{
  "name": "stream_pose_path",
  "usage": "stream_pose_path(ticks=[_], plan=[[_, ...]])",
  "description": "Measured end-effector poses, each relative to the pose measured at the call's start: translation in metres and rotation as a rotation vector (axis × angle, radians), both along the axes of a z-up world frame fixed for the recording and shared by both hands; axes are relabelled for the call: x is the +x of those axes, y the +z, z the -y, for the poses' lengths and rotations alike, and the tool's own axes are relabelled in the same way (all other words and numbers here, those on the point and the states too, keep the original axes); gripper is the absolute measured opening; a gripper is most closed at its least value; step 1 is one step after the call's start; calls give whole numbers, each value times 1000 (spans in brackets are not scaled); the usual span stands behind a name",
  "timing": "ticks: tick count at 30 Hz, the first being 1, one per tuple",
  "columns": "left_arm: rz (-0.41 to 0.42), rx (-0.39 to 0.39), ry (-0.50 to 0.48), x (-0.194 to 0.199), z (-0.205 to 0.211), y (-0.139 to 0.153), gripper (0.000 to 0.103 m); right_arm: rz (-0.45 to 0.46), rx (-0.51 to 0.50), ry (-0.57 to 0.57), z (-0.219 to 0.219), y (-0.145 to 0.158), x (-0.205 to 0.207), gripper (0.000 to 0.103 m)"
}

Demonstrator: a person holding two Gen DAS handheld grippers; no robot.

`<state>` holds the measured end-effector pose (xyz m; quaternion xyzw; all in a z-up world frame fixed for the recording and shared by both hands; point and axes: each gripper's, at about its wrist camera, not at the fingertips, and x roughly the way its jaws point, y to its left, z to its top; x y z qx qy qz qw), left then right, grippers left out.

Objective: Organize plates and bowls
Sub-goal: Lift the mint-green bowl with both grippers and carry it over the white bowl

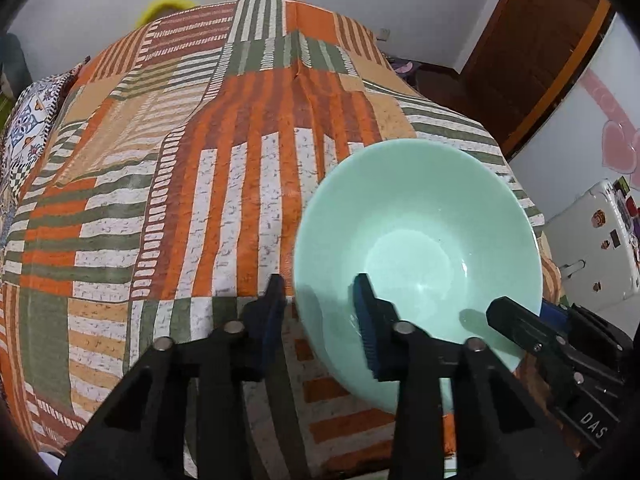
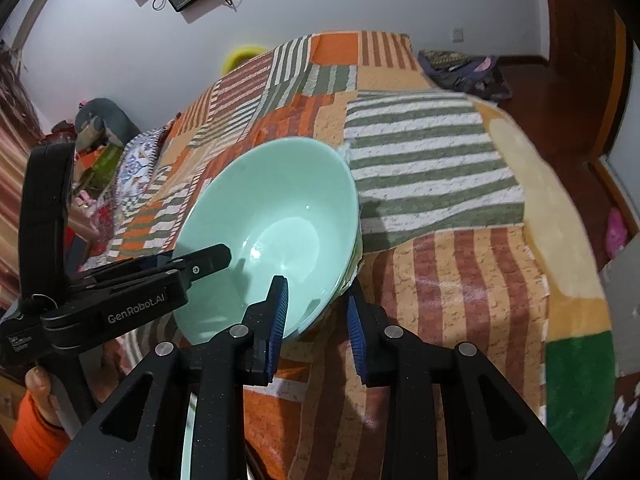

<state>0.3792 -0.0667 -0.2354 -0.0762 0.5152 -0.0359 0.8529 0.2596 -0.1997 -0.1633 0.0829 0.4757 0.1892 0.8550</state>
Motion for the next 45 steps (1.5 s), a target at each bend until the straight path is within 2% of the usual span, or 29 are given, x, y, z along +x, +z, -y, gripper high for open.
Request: stream_pose_path(ticks=[1, 5, 8, 14, 20, 31, 45], plan=[[-3, 3, -5, 0, 1, 0, 24, 7, -14, 0, -3, 2, -1, 26], [9, 43, -18, -4, 7, 3, 22, 38, -68, -12, -9, 7, -3, 26], [20, 58, -30, -13, 11, 9, 21, 33, -67, -30, -6, 10, -3, 26], [48, 64, -66, -33, 20, 29, 21, 50, -64, -57, 1, 23, -14, 26], [90, 40, -59, -58, 15, 55, 21, 97, -64, -52, -2, 47, -34, 26], [217, 41, -19, -124, -11, 119, 21, 177, -25, -29, -26, 81, -71, 26], [272, 35, 71, -199, -78, 145, 21, 216, 13, 79, -84, 91, -102, 26]])
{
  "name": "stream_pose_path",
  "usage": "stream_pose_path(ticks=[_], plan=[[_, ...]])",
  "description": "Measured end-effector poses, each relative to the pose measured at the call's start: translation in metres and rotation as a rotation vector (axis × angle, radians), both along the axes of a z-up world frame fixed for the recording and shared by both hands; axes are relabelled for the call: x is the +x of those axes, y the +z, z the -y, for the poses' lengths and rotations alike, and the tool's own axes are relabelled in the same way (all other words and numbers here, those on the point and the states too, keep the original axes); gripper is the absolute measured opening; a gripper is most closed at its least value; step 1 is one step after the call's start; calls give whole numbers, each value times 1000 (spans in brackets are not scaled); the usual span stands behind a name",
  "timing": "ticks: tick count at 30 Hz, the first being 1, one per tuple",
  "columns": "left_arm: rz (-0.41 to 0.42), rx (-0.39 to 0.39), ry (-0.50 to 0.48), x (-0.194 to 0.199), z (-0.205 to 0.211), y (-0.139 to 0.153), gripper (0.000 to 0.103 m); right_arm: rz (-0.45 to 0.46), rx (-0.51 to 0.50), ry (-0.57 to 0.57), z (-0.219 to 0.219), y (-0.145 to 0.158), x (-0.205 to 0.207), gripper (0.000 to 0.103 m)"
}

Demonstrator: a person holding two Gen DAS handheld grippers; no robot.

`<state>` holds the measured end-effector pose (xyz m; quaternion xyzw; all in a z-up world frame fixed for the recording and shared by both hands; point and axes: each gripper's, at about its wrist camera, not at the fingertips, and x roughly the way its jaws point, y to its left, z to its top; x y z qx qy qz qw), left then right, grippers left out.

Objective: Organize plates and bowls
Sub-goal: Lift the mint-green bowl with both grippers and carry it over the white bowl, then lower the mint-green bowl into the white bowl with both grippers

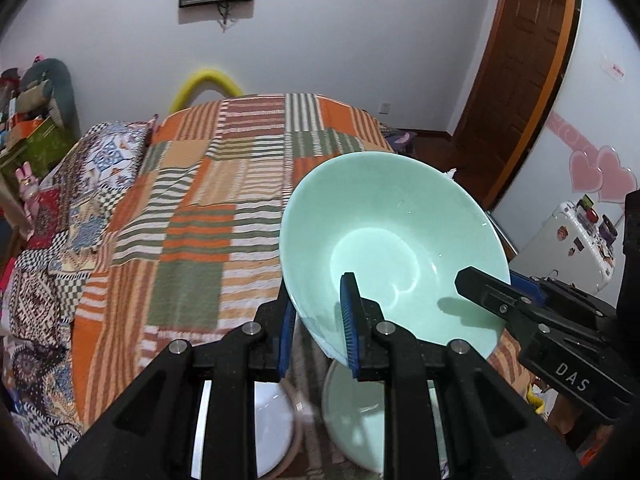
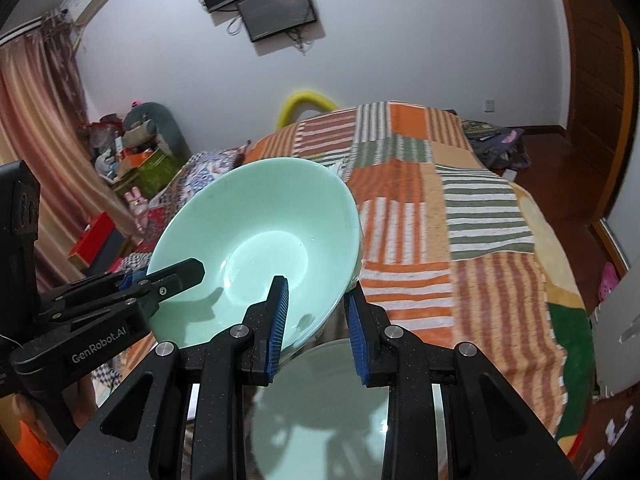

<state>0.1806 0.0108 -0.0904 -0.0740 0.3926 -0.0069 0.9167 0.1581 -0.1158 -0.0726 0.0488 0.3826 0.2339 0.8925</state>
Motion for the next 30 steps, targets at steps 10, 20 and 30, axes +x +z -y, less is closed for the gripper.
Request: stream_pose_path(ticks=[10, 20, 30], plan=[[-6, -8, 63, -38, -44, -3, 21, -20, 6, 72, -43, -9, -17, 26], [-39, -21, 129, -72, -88, -22, 21, -50, -21, 141, -89, -24, -34, 26], [-104, -64, 168, -85, -114, -55, 21, -89, -60, 178, -116, -43, -44, 26]])
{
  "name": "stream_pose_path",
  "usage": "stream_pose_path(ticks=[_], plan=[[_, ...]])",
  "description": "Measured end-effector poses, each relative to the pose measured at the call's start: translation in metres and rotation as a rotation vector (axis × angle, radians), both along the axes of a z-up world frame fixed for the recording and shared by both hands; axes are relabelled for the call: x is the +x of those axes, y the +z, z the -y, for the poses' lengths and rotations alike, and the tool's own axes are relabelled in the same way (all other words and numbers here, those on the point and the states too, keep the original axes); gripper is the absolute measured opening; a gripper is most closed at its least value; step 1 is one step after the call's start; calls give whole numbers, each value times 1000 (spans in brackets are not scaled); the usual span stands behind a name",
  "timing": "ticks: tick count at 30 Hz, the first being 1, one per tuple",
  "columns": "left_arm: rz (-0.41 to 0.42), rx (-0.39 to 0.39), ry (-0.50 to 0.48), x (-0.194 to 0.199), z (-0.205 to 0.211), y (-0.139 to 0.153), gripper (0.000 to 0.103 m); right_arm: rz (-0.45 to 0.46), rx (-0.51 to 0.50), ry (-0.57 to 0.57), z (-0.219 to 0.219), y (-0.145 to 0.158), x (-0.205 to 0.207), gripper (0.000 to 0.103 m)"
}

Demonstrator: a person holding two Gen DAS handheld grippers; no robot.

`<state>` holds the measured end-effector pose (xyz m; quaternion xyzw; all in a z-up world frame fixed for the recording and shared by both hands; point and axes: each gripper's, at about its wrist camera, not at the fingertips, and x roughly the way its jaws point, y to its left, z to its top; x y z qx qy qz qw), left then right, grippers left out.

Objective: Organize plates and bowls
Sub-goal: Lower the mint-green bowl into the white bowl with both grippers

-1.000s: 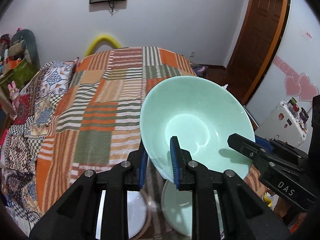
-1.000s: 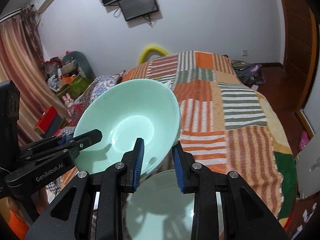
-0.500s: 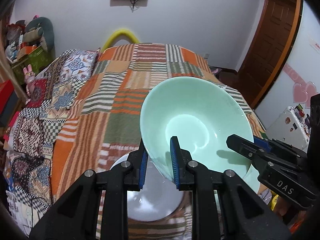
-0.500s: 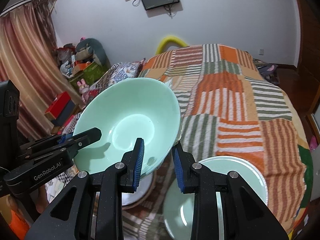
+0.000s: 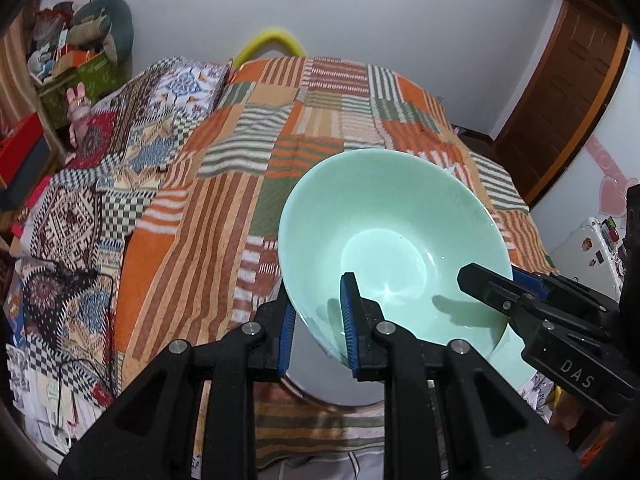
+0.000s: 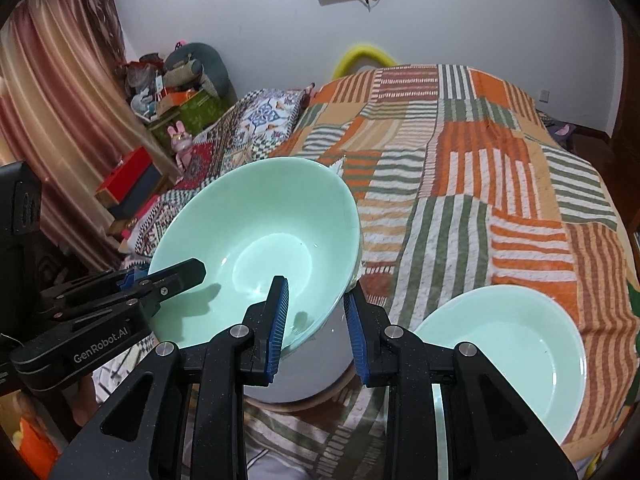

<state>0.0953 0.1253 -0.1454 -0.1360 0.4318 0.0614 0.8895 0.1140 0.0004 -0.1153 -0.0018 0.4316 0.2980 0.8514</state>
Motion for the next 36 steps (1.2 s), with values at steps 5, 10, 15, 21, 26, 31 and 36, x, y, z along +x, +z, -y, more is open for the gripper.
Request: stream_pose_path(ticks=[5, 10, 15, 21, 26, 31, 36], plan=[[-34, -19, 4, -2, -5, -16, 21, -30, -23, 6, -6, -12, -3, 26], [-69, -29, -1, 0, -4, -32, 21, -55, -43, 6, -8, -20, -5, 26], [-101, -37, -4, 1, -3, -45, 21, -90, -57, 2, -7, -32, -6, 26], [-139, -50, -7, 3, -5, -60, 21, -124, -73, 1, -8, -43, -8, 26], [-151, -55, -13, 6, -4, -67, 21, -147, -83, -4, -9, -50, -7, 26], [-154, -29, -19, 8, 0, -69, 21, -150, -83, -5, -8, -52, -7, 27], [-151, -17, -18, 9, 0, -70, 21, -152, -80, 2, -7, -52, -6, 27]])
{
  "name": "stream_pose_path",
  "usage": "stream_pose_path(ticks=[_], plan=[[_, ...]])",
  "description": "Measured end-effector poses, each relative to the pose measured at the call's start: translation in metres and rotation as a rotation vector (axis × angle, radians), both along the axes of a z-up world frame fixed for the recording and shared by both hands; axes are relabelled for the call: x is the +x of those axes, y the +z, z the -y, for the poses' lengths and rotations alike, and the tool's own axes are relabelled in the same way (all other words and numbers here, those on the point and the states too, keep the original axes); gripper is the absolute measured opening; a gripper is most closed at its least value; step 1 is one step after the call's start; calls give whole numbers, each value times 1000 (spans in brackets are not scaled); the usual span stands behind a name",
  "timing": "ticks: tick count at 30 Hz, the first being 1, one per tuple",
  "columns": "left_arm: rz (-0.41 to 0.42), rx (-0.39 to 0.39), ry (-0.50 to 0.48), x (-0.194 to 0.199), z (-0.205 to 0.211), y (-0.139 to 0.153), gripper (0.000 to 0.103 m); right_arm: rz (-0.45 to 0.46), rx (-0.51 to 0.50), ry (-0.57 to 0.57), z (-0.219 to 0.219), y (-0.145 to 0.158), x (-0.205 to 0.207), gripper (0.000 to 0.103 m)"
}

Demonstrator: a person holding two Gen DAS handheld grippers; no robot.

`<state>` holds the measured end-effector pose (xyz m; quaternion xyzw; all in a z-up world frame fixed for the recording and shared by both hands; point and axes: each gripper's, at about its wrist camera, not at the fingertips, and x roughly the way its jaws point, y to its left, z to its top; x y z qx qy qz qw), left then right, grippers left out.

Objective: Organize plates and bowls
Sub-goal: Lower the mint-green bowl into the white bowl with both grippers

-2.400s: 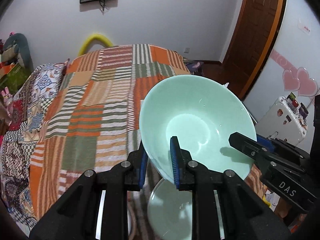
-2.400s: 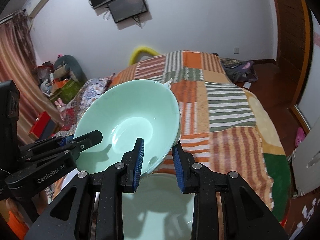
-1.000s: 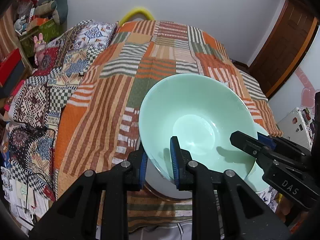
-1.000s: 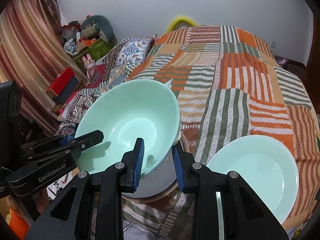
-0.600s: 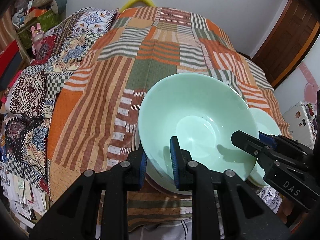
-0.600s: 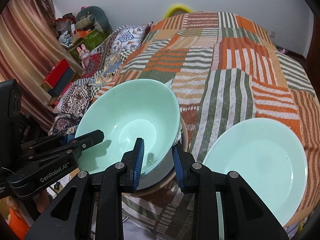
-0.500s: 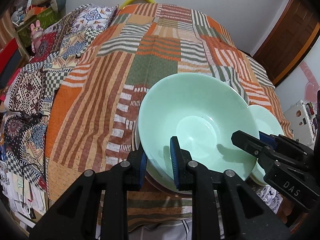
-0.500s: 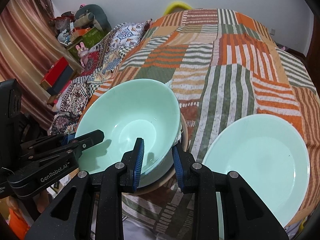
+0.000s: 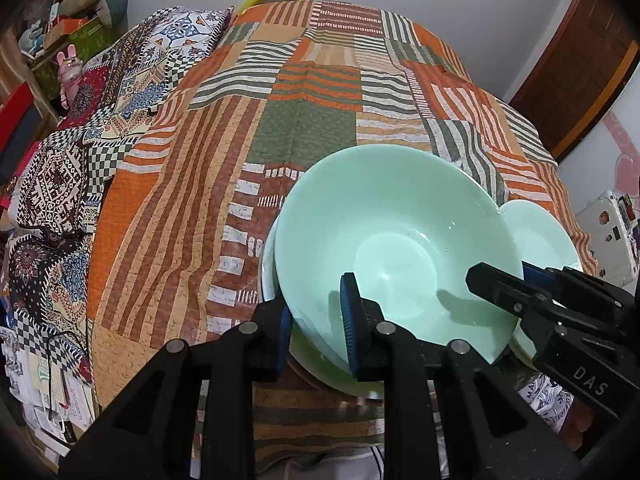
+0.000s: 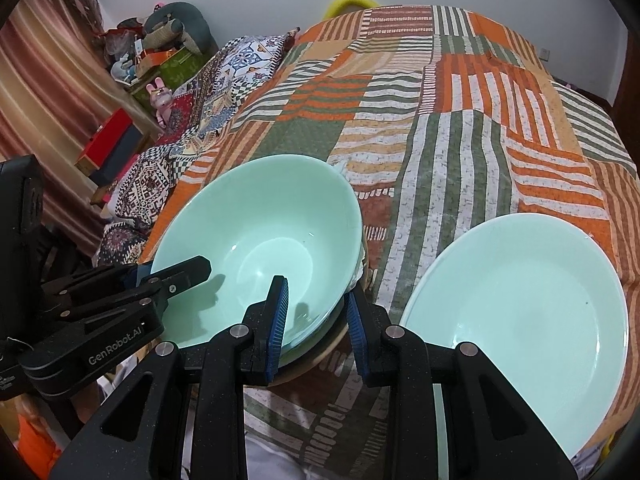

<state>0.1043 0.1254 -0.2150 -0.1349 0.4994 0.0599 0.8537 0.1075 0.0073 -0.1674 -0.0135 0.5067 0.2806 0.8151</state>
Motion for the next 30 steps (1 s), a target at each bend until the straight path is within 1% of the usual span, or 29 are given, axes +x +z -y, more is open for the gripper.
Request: stream_pose_path(ticks=[6, 11, 21, 24, 26, 29, 30], plan=[[5, 3, 1, 0, -2, -2, 21, 0, -16, 19, -5, 2, -3, 30], [3, -3, 7, 0, -3, -3, 21, 28, -56, 42, -9, 3, -5, 30], [-9, -34, 13, 1, -5, 1, 24, 36, -66, 42, -6, 4, -3, 30], [-3, -46, 23, 0, -6, 5, 27, 39, -67, 41, -5, 4, -3, 32], [3, -65, 25, -1, -8, 8, 32, 42, -64, 37, -4, 5, -4, 33], [2, -90, 24, -1, -9, 10, 36, 42, -61, 35, -3, 5, -4, 34], [0, -90, 23, -1, -9, 10, 36, 41, -61, 36, -3, 5, -4, 34]])
